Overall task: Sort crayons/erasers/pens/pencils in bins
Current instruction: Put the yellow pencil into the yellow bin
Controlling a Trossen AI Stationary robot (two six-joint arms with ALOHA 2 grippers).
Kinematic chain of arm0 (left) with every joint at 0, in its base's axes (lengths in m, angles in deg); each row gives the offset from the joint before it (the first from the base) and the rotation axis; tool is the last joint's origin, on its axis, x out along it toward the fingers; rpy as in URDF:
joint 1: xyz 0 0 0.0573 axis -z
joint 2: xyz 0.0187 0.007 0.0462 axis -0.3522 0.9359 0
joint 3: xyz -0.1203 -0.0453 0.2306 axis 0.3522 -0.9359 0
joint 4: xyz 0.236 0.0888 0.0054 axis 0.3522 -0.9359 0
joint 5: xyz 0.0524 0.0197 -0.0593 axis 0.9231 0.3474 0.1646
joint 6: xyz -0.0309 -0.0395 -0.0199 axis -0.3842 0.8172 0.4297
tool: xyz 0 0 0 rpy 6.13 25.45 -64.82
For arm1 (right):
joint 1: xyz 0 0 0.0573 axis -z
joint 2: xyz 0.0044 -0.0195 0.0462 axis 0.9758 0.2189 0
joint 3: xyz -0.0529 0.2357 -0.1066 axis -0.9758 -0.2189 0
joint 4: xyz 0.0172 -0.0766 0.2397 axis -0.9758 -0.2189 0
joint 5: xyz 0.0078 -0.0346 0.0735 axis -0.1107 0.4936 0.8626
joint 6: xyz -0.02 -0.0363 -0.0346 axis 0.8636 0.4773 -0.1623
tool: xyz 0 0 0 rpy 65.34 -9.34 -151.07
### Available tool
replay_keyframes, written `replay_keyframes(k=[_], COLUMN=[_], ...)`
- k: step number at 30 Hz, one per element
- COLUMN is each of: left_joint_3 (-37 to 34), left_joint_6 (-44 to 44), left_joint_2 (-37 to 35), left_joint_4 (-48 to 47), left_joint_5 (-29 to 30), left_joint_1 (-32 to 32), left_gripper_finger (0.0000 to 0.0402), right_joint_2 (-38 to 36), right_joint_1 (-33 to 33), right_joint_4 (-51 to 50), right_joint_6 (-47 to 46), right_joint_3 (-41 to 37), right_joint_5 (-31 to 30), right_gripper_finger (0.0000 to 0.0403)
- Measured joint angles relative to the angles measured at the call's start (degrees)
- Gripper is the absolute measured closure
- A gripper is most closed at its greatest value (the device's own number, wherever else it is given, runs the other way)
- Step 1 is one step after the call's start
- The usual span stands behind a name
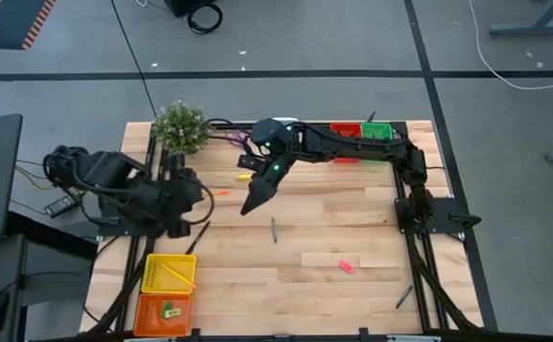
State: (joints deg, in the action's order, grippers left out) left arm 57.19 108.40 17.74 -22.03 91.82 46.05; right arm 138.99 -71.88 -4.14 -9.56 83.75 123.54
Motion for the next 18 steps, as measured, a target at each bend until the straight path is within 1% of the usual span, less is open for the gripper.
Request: replay_keyframes(k=[2, 5, 7, 10, 14, 18], left_joint_3=[0.0, 0.0, 0.0, 0.0, -3.7, -12.0], left_joint_6=[2.7, 7.1, 9.0, 11.0, 13.0, 16.0], left_joint_2=[-0.7, -1.8, -2.1, -2.1, -2.6, -5.0], left_joint_4=[0.0, 0.0, 0.0, 0.0, 2.0, 7.5], left_joint_5=[2.2, 5.6, 7.5, 9.8, 12.1, 12.2], left_joint_1=[1.9, 5.2, 7.8, 12.0, 16.7, 20.5], left_gripper_finger=[0.0378, 0.0379, 0.0379, 0.0378, 0.0372, 0.0379], right_joint_2=[-0.2, -1.1, -2.3, -4.7, -9.2, -14.5], right_joint_1=[-0.2, -0.5, -0.5, -0.5, -0.1, -0.1], right_joint_4=[-1.7, -6.0, -10.6, -16.1, -22.1, -25.5], right_joint_6=[0.5, 3.2, 6.0, 10.4, 14.1, 15.7], right_joint_3=[0.0, 0.0, 0.0, 0.0, 0.0, 0.0], right_joint_5=[1.1, 1.5, 1.2, -1.1, -7.9, -17.4], right_gripper_finger=[0.0272, 0.0272, 0.0272, 0.0272, 0.0272, 0.0272])
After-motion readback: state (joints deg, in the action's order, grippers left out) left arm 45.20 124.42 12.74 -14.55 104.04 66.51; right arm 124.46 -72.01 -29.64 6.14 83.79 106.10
